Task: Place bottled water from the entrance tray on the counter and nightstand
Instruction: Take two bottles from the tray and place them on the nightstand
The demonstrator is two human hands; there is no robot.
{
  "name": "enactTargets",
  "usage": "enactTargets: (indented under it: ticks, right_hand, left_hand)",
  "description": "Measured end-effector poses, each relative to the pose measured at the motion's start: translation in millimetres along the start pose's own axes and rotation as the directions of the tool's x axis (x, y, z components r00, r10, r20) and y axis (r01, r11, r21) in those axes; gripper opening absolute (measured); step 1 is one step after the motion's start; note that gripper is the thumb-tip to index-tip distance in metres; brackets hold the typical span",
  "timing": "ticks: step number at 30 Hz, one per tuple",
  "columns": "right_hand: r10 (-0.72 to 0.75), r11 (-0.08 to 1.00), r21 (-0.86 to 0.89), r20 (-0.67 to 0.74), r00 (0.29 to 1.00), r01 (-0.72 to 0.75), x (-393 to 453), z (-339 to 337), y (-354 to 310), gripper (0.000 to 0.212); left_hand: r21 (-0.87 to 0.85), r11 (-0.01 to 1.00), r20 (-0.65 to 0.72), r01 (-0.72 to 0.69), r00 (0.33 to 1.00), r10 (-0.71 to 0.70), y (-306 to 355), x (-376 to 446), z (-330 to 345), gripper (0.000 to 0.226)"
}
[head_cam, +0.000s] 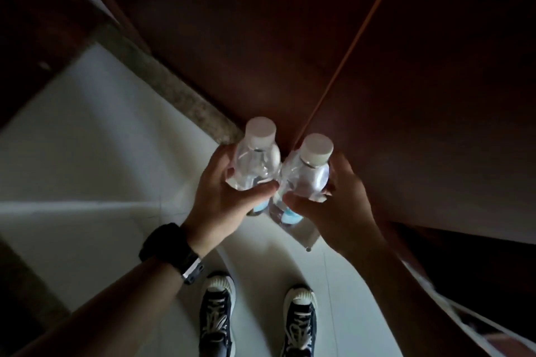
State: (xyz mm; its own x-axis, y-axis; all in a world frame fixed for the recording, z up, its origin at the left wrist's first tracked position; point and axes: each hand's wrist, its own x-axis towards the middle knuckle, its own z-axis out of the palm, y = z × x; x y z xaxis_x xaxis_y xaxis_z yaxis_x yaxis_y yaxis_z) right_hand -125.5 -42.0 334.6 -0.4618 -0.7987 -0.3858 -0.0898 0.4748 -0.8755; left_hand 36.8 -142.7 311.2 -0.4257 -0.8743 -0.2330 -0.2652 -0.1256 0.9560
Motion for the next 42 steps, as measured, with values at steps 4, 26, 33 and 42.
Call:
enactTargets:
  ticks: [4,26,33,42]
  right_hand:
    - [-0.108,0.984,0.148,0.061,0.992,0.098,-48,-63,-169,0.053]
    - [-0.383,0.716,0.408,-0.449,0.807,0.567,-310,-204,-562,0.05]
    - [-0.192,0.711,0.301,-0.786,0.588,0.635,-405,-246,-514,0.042]
    - [0.096,0.759,0.076,-0.995,0.005,0.647,-635,-294,-416,0.035]
  left_hand:
    - [-0.176,0.984,0.049,-0.031,0.998,0.04,196,-28,-28,0.052]
    - [-0.454,0.857,0.428,-0.244,0.783,0.45,680,-161,-65,0.031]
    - [-0.404,0.907,0.751,-0.117,0.524,0.402,686,-218,14,0.046]
    - [-0.312,0.946,0.949,-0.082,0.021,0.315,686,-402,155,0.053]
